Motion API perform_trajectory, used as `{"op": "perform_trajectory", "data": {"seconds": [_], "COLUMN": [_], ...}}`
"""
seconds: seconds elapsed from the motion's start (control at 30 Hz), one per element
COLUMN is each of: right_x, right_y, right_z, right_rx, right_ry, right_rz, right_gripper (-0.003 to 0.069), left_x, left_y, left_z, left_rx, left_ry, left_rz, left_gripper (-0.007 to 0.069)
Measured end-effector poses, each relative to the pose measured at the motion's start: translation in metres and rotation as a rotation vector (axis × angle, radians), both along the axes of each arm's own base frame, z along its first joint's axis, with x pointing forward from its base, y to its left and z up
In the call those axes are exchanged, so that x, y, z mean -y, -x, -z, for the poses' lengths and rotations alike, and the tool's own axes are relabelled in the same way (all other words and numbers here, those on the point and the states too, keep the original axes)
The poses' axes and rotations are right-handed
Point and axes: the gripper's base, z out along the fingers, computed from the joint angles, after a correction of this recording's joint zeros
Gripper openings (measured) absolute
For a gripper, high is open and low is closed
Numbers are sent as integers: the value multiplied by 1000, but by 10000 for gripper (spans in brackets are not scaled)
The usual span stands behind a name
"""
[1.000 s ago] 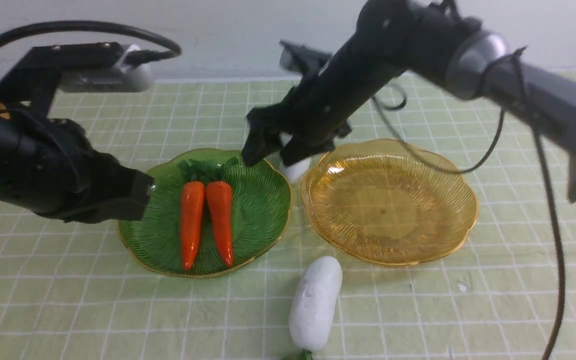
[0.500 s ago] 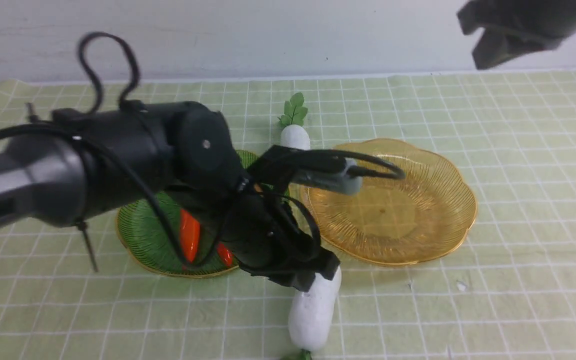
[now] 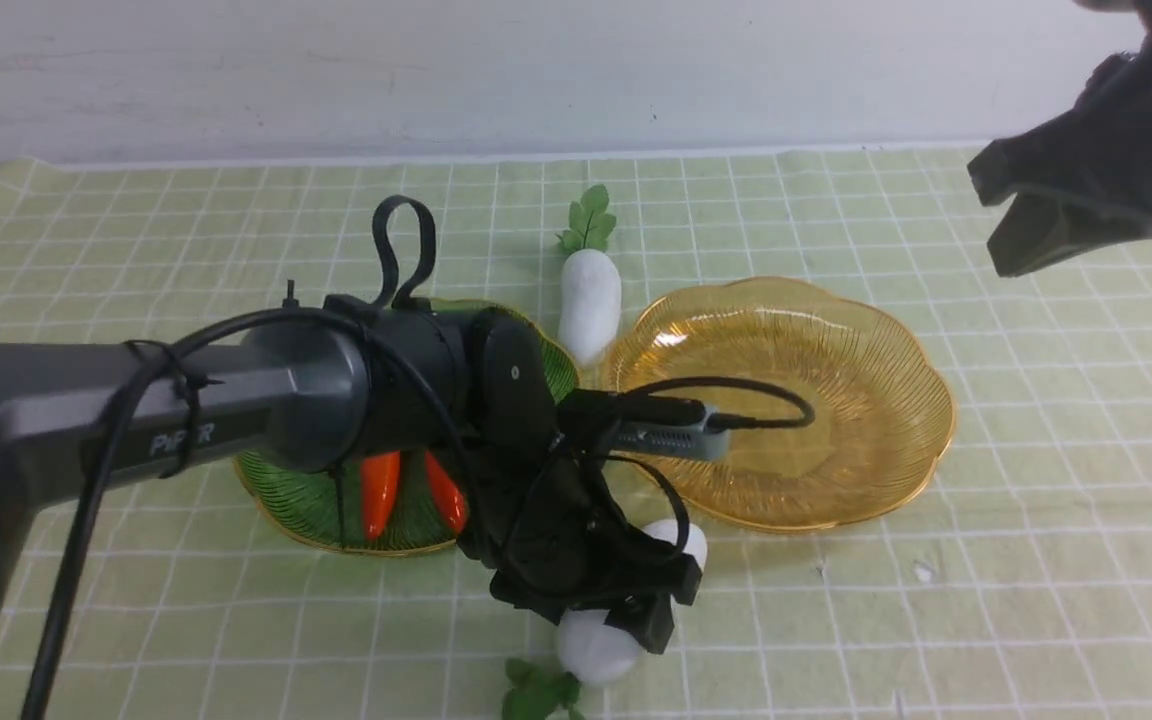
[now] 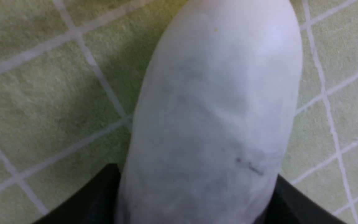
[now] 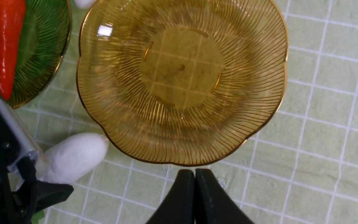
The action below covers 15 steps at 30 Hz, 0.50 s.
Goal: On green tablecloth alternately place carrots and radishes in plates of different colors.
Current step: 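Pick up the white radish and place it on the plate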
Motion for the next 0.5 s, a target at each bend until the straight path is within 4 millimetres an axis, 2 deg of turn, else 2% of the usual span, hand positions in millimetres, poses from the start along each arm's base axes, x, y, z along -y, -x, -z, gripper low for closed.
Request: {"op": "perform_trajectory", "data": {"seconds": [0.13,0.27,0.3,0.33,0.37,0.43,0.5], "right_x": [-1,-1,-1,-1,-1,-2,-2], "right_y": [0,0,0,0,0,0,0], "right_z": [0,0,0,0,0,0,0], "right_rx": [1,2,1,2,2,2,1], "right_ry": [-10,-10,-10,-10,-9,-13,-16], "right_rz": [-13,-16,-16,-18,-18,-19,-19], "right_gripper": [-15,-15,-15,-15,-15,-15,-15], "left_x": [-1,6,7,11,14,22,31], "left_y": [4,-3,-4,-10,-15,-30,-46], "left_z": [-20,-91,-99,-120,-132,-148,-145], "left_rx": [1,175,197,264,304,372,383], "left_ry": [23,160,175,219,244,284,292], "left_rz": [13,33,35,39,38,30,27], "left_gripper": [468,468,468,468,468,468,468]}}
